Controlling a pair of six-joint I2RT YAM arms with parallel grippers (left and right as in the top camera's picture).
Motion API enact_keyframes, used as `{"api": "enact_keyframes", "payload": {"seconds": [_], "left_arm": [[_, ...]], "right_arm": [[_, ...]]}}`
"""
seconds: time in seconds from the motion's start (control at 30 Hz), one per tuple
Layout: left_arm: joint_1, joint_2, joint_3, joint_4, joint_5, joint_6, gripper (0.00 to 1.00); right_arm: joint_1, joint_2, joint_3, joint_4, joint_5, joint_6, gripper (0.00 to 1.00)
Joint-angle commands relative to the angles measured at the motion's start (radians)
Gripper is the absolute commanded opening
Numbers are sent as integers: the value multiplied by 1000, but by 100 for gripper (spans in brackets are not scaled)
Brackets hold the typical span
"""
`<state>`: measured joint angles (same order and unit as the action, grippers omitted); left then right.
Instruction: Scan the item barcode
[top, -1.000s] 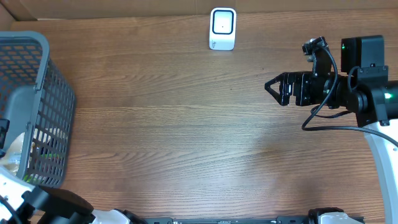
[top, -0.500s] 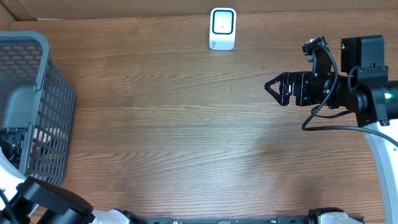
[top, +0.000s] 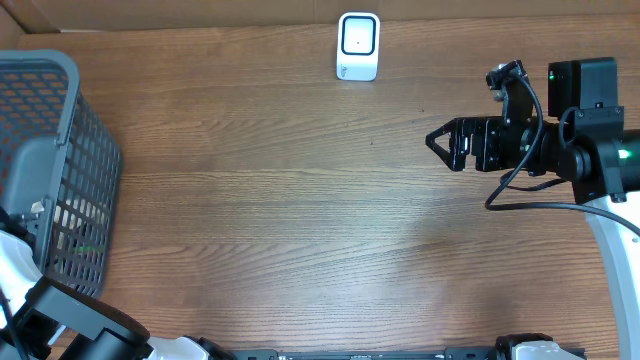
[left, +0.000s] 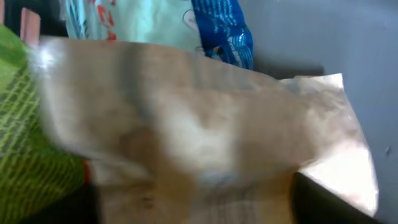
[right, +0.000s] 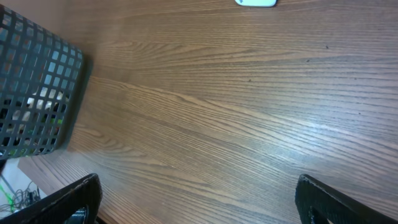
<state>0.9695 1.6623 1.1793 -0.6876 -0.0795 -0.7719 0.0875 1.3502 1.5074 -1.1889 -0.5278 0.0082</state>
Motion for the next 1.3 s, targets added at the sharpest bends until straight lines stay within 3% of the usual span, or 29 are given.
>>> {"api": "enact_keyframes", "payload": {"seconds": [0.0,0.07,0.1,0.23,0.37,0.53,0.73,0.87,1.0,1.13,1.27], "left_arm": [[0,2,-11,16,3,-37,46],[0,2,-11,16,3,-36,14],[0,2,-10,16,4,-36,4],[-2,2,5,40,77,82,4],[-2,-18,40,79,258,253,4],[-2,-42,73,100,288,253,4],[-4,-41,75,205,303,333,64],[-27,-31,75,320,309,513,83],[-56,-9,75,388,286,684,89],[-84,23,75,410,275,883,83],[-100,67,74,406,179,925,86]], "right_arm": [[7,-14,31,-3,-13,6,100],[7,-14,31,-3,-13,6,100],[7,-14,31,-3,-13,6,100],[7,-14,31,-3,-13,6,100],[7,-14,31,-2,-12,6,100],[7,-14,30,-3,-5,6,100],[7,-14,30,-3,-5,6,100],[7,-14,30,-3,-5,6,100],[7,-14,30,-3,-5,6,100],[7,-14,30,-7,-5,6,100],[7,-14,30,-13,-5,6,100]]}}
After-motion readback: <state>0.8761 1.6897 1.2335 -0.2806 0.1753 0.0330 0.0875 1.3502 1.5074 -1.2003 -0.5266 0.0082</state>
